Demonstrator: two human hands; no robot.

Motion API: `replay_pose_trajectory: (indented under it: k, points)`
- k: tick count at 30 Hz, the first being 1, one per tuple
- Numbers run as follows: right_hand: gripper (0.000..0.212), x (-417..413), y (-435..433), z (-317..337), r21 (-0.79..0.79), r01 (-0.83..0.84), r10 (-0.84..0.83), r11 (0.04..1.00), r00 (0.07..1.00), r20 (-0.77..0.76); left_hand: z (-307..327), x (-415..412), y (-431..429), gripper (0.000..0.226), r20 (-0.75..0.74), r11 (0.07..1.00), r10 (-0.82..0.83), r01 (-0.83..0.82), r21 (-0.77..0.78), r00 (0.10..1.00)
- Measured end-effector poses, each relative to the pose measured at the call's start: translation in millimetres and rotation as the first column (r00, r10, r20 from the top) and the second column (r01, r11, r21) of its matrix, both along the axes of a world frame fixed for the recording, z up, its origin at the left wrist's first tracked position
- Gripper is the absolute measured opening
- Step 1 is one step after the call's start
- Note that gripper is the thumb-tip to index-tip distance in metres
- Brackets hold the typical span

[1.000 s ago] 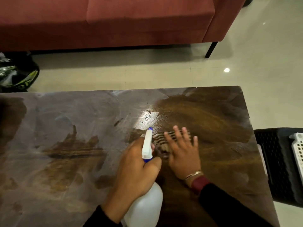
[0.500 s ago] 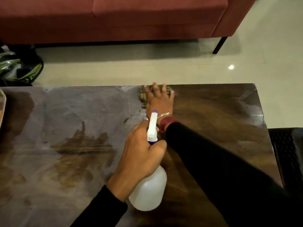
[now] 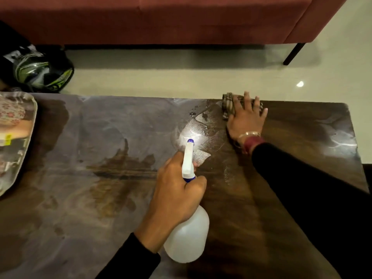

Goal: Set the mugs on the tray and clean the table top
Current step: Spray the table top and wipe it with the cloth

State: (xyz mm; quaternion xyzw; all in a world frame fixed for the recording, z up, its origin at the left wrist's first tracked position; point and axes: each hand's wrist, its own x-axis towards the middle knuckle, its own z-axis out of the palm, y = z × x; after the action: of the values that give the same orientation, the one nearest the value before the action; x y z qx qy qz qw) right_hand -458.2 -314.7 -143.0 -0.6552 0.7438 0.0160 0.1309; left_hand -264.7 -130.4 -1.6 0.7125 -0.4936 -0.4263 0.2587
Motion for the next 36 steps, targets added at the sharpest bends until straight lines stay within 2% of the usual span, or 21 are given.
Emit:
replay_pose_trajectory:
  k: [2,6,9,12,13,14,15,19,22,24,26,27,29,31,32,34,36]
  points:
    - [0.071,44.7,-26.7,0.2,0.020,-0.054,0.054,0.998,0.999,0.004,-1.6,10.4,7.9,0.015,0.030,0.999,-0.011,0.012,-0.036,1.000]
    - [0.071,140.6,-5.8,0.2,-0.002,-0.368,0.368,0.930,0.930,-0.003,-1.0,24.4,14.9,0.014,0.035,0.997,0.046,-0.044,-0.062,0.998]
    - [0.068,171.8,47.7,-1.6,0.011,-0.613,0.613,0.790,0.790,0.010,3.0,33.2,17.8,0.014,0.052,0.997,0.038,-0.034,-0.072,0.998]
    - [0.059,148.4,96.8,-6.4,0.004,-0.808,0.807,0.589,0.588,0.062,4.9,39.5,22.5,0.013,0.014,0.996,0.067,-0.066,-0.060,0.998]
    - [0.058,131.4,108.3,-8.7,-0.013,-0.828,0.827,0.561,0.559,0.059,4.4,42.4,24.4,0.014,0.012,0.996,0.068,-0.067,-0.054,0.998]
    - [0.059,112.6,114.1,-8.6,-0.027,-0.823,0.823,0.567,0.565,0.056,3.6,45.9,26.9,0.016,0.015,0.998,0.052,-0.051,-0.045,0.999]
    - [0.061,92.6,111.4,-7.5,-0.041,-0.789,0.790,0.613,0.612,0.042,2.2,48.2,29.0,0.017,0.018,0.999,0.023,-0.022,-0.039,1.000]
    - [0.066,60.8,57.9,-1.6,-0.008,-0.455,0.455,0.891,0.891,0.006,-9.2,57.8,58.6,0.020,-0.028,1.000,0.031,-0.030,0.002,0.999]
    - [0.069,95.8,30.8,0.8,0.001,-0.250,0.250,0.968,0.968,0.001,-10.8,57.3,109.7,0.018,-0.039,0.988,0.104,-0.099,0.116,0.994]
    - [0.070,126.4,41.6,4.4,-0.010,-0.272,0.272,0.962,0.962,0.001,-11.4,57.7,142.9,0.015,-0.020,0.982,0.113,-0.109,0.155,0.993]
    - [0.072,148.4,81.5,6.1,-0.032,-0.439,0.439,0.898,0.898,-0.010,-13.5,58.6,160.6,0.024,-0.011,0.984,0.092,-0.089,0.151,0.996]
    - [0.071,154.8,111.1,5.6,-0.037,-0.545,0.545,0.838,0.838,0.002,-14.6,58.6,166.0,0.028,-0.027,0.985,0.089,-0.084,0.150,0.996]
    - [0.068,153.4,180.2,2.1,-0.049,-0.732,0.733,0.679,0.676,0.073,-13.8,58.0,177.1,0.018,-0.027,0.989,0.063,-0.058,0.132,0.998]
    - [0.067,130.3,244.4,-2.8,-0.057,-0.849,0.850,0.525,0.520,0.091,-12.0,59.8,190.4,0.015,0.023,0.999,-0.016,0.015,0.047,1.000]
    - [0.065,112.1,265.4,-6.3,-0.060,-0.872,0.873,0.485,0.480,0.083,-10.1,61.1,195.2,0.019,0.031,0.998,-0.061,0.060,0.017,0.998]
    - [0.064,73.3,270.5,-9.4,-0.079,-0.863,0.867,0.499,0.496,0.051,-6.8,64.3,196.1,0.027,0.027,0.997,-0.070,0.070,-0.028,0.997]
    - [0.072,49.8,242.2,-9.1,-0.039,-0.769,0.770,0.638,0.638,0.020,-13.3,67.7,195.6,0.030,0.062,0.994,-0.009,0.015,-0.109,0.998]
